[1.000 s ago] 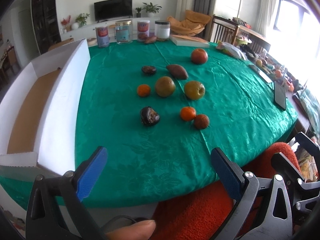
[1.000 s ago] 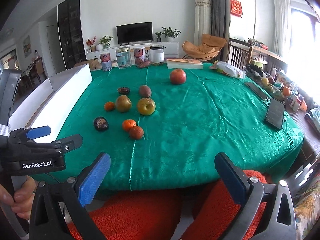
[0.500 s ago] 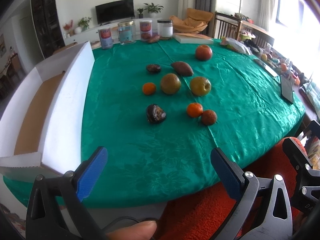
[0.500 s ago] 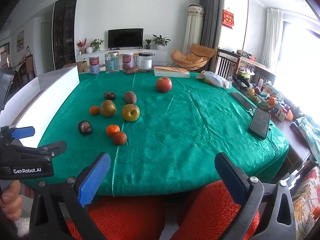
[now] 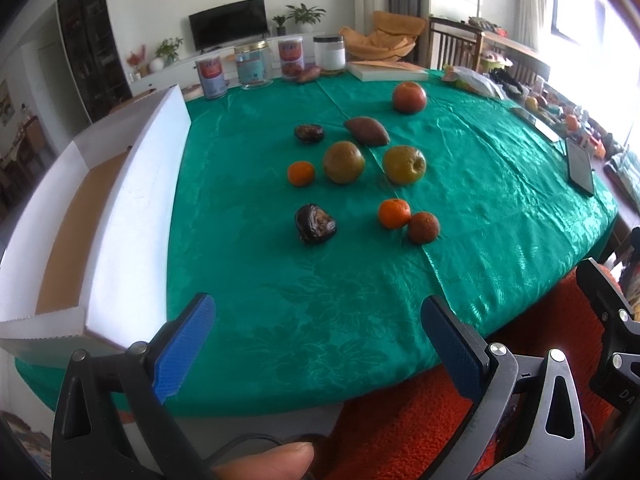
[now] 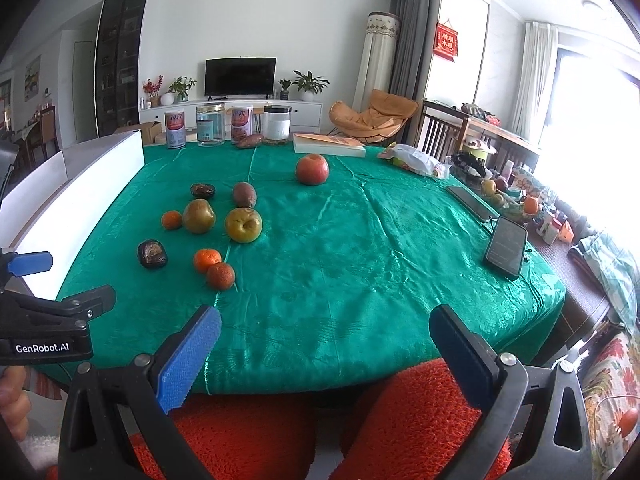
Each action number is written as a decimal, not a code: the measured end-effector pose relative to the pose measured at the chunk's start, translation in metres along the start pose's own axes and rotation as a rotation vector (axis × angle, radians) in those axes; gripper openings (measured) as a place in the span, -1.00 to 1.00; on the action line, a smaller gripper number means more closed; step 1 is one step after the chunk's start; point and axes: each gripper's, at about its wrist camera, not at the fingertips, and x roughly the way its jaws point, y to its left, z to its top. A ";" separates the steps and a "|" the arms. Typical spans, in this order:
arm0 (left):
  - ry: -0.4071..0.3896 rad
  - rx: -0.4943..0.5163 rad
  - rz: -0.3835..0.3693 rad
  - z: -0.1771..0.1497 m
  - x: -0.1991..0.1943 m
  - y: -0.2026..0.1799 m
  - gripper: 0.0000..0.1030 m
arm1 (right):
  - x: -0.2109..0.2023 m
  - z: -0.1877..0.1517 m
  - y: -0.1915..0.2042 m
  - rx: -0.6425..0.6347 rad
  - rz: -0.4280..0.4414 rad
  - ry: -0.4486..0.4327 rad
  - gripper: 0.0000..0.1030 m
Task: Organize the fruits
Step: 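Move both tools over the table toward the scattered fruits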
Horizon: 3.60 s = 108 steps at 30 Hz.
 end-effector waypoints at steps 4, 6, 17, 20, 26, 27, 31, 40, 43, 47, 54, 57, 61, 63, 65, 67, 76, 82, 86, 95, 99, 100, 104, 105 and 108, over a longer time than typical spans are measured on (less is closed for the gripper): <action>0.002 0.005 0.006 -0.001 0.001 -0.001 0.99 | 0.000 -0.001 0.000 -0.002 -0.003 -0.002 1.00; 0.004 0.007 0.010 -0.001 0.002 -0.001 0.99 | 0.000 -0.001 0.000 -0.001 -0.002 -0.002 1.00; 0.008 0.018 0.027 -0.001 0.004 -0.002 0.99 | 0.000 -0.001 0.000 -0.001 -0.003 -0.002 1.00; 0.007 0.018 0.026 -0.001 0.004 -0.002 0.99 | 0.000 -0.001 0.000 -0.002 -0.004 -0.004 1.00; 0.008 0.017 0.026 -0.001 0.004 -0.002 0.99 | 0.000 -0.001 -0.001 -0.007 -0.005 -0.002 1.00; 0.009 0.017 0.025 -0.001 0.004 -0.002 0.99 | 0.000 -0.001 -0.001 -0.010 -0.005 0.000 1.00; 0.011 0.021 0.025 -0.002 0.005 -0.003 0.99 | 0.001 -0.001 -0.002 -0.015 -0.005 0.003 1.00; 0.018 0.026 0.029 -0.003 0.006 -0.003 0.99 | 0.003 -0.004 0.002 -0.023 -0.009 0.014 1.00; 0.022 0.027 0.030 -0.003 0.007 -0.003 0.99 | 0.004 -0.004 0.003 -0.027 -0.010 0.017 1.00; 0.026 0.030 0.033 -0.004 0.008 -0.004 0.99 | 0.006 -0.005 0.004 -0.028 -0.010 0.025 1.00; 0.038 0.030 0.031 -0.004 0.011 -0.004 0.99 | 0.009 -0.006 0.005 -0.029 -0.016 0.040 1.00; 0.041 0.029 0.031 -0.005 0.011 -0.004 0.99 | 0.010 -0.006 0.005 -0.030 -0.018 0.047 1.00; 0.042 0.029 0.030 -0.005 0.011 -0.004 0.99 | 0.016 -0.003 0.003 -0.012 -0.014 0.081 1.00; 0.047 0.027 0.028 -0.006 0.012 -0.004 0.99 | 0.018 0.000 0.001 0.012 -0.008 0.097 1.00; 0.054 0.025 0.026 -0.007 0.013 -0.004 0.99 | 0.019 0.003 0.001 0.018 -0.008 0.107 1.00; 0.063 0.025 0.024 -0.007 0.015 -0.004 0.99 | 0.020 0.003 0.003 0.005 -0.015 0.117 1.00; 0.098 0.022 0.017 -0.009 0.023 -0.005 0.99 | 0.029 -0.004 0.004 -0.006 -0.015 0.166 1.00; 0.116 0.016 0.008 -0.010 0.029 -0.004 0.99 | 0.033 -0.006 0.005 -0.001 -0.002 0.190 1.00; 0.130 0.006 0.000 -0.009 0.039 -0.001 0.99 | 0.036 -0.007 0.006 0.000 0.001 0.208 1.00; 0.203 -0.003 0.012 -0.011 0.080 0.006 0.99 | 0.044 -0.007 0.009 -0.027 -0.030 0.279 1.00; 0.217 0.005 0.022 -0.013 0.086 0.007 0.99 | 0.047 -0.006 0.013 -0.052 -0.043 0.320 1.00; 0.215 0.001 0.017 -0.013 0.087 0.008 0.99 | 0.048 -0.006 0.013 -0.057 -0.041 0.329 1.00; 0.212 -0.004 0.013 -0.012 0.088 0.009 0.99 | 0.053 -0.008 0.017 -0.084 -0.038 0.367 1.00; 0.211 -0.007 0.010 -0.012 0.089 0.010 0.99 | 0.055 -0.009 0.018 -0.087 -0.034 0.377 1.00; 0.209 -0.021 -0.002 -0.012 0.090 0.011 0.99 | 0.058 -0.012 0.019 -0.091 -0.026 0.391 1.00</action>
